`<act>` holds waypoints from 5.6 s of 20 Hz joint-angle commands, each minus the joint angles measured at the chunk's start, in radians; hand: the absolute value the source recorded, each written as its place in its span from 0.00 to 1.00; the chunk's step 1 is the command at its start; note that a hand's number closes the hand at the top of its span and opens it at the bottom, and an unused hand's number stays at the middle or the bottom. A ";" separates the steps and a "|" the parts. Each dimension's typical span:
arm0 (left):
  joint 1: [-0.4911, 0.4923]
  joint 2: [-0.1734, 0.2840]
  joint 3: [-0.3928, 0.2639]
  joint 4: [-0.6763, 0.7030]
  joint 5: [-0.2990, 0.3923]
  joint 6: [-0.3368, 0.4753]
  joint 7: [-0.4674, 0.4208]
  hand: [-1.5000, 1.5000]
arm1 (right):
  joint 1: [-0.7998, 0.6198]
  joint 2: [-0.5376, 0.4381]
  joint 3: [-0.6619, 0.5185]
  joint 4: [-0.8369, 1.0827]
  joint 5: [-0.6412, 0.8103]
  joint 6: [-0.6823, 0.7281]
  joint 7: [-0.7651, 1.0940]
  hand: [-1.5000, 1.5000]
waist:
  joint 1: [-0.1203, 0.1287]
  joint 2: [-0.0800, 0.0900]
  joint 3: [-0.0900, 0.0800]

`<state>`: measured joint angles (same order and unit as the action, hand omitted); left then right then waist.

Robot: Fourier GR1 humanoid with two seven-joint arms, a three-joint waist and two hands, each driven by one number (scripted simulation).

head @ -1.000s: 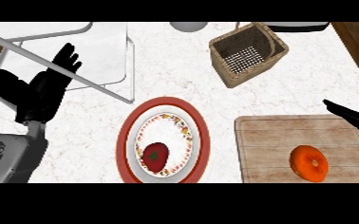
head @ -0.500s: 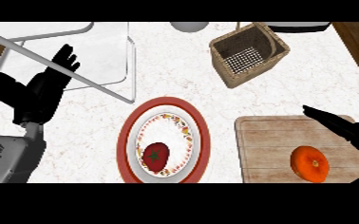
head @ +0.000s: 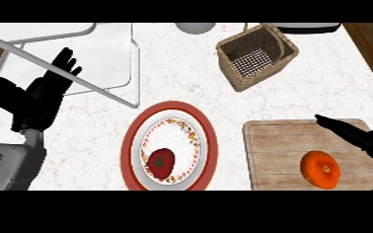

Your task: Pick the squash from the cutting board and place it in the basket

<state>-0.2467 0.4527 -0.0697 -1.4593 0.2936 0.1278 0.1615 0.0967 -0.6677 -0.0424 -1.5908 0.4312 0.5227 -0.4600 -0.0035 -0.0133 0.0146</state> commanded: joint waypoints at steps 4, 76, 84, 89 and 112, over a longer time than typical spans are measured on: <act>0.030 0.005 0.034 0.092 0.013 -0.035 0.034 0.50 | 0.017 -0.002 0.002 0.066 0.029 -0.012 -0.140 0.00 | 0.001 0.016 -0.014; -0.124 -0.100 -0.049 0.080 -0.089 -0.057 0.096 0.50 | -1.419 0.668 -0.083 0.536 1.134 -0.811 1.761 1.00 | 0.185 0.055 -0.027; -0.084 -0.084 -0.026 0.066 -0.096 -0.049 0.082 0.50 | -1.582 0.651 -0.180 0.743 1.339 -0.741 1.870 1.00 | 0.140 0.055 -0.025; -0.057 -0.084 -0.011 0.046 -0.091 -0.043 0.081 0.50 | -1.650 0.641 -0.268 0.828 1.388 -0.750 1.894 1.00 | 0.108 0.049 -0.021; 0.036 -0.061 0.048 -0.007 -0.075 -0.059 0.091 0.50 | -1.481 0.656 -0.480 0.853 1.563 -0.995 1.886 0.00 | 0.046 0.033 -0.016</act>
<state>-0.2439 0.4048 -0.0068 -1.5177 0.2188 0.0699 0.2118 -1.4035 -0.0137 -0.4890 -0.7394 1.9732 -0.3721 1.2125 0.0505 0.0132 0.0097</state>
